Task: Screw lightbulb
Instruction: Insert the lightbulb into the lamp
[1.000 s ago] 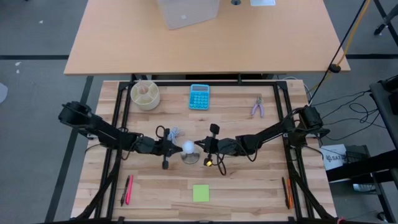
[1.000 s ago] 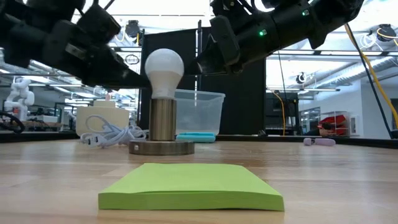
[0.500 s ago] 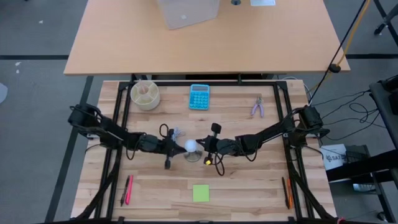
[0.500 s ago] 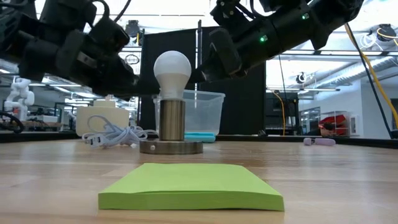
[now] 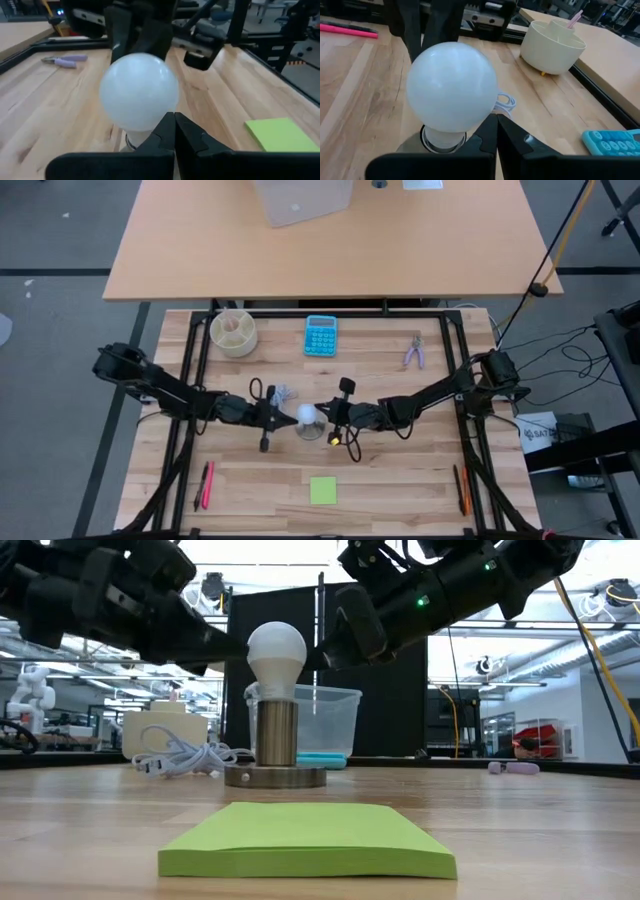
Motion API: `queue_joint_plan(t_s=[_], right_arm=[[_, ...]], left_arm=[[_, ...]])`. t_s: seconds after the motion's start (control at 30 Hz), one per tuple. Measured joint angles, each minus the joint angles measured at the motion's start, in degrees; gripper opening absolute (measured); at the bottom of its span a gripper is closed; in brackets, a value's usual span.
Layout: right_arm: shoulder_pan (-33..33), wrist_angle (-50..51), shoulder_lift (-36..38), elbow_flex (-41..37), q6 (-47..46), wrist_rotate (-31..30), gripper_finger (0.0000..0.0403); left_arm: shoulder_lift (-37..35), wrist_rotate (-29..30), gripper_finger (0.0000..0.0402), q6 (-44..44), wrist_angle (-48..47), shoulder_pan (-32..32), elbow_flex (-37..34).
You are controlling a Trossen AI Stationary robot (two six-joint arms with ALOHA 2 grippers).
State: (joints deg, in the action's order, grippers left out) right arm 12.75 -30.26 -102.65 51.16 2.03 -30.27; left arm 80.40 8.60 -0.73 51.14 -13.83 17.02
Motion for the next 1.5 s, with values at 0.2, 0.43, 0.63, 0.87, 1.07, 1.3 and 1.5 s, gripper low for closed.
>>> queue_joint_plan(t_s=[0.2, 0.43, 0.63, 0.87, 1.07, 1.3, 1.5], right_arm=[[0.07, -1.18, 0.00, 0.00, 1.03, -0.25, 0.0000], [0.95, -0.05, 0.00, -0.02, 1.87, -1.05, 0.0000], [1.77, 2.82, 0.02, -0.02, 1.68, -1.27, 0.0000], [3.17, 3.88, -0.09, 0.02, 2.03, 4.89, 0.0000], [2.91, 4.60, -0.09, 0.01, 1.36, 3.50, 0.0000], [1.52, 7.28, -0.07, 0.00, -2.03, 2.05, 0.0000], [0.25, 4.44, -0.04, 0.00, -2.10, -1.34, 0.0000]], left_arm=[[0.94, 0.00, 0.0000, -0.05, 1.26, 0.40, -0.02], [0.94, 2.86, 0.0000, -0.31, 0.67, 0.34, -0.07], [0.94, 7.63, 0.0000, -1.57, 0.18, 0.61, -0.07], [0.97, 12.99, 0.0000, -4.98, -3.70, 2.19, 0.01], [0.91, 15.00, 0.0000, -6.34, -6.09, 2.28, 0.02], [-3.96, 14.37, 0.0000, -4.81, -6.95, -0.42, 0.00], [-7.56, 10.69, 0.0000, -2.24, -7.43, -2.62, 0.00]])
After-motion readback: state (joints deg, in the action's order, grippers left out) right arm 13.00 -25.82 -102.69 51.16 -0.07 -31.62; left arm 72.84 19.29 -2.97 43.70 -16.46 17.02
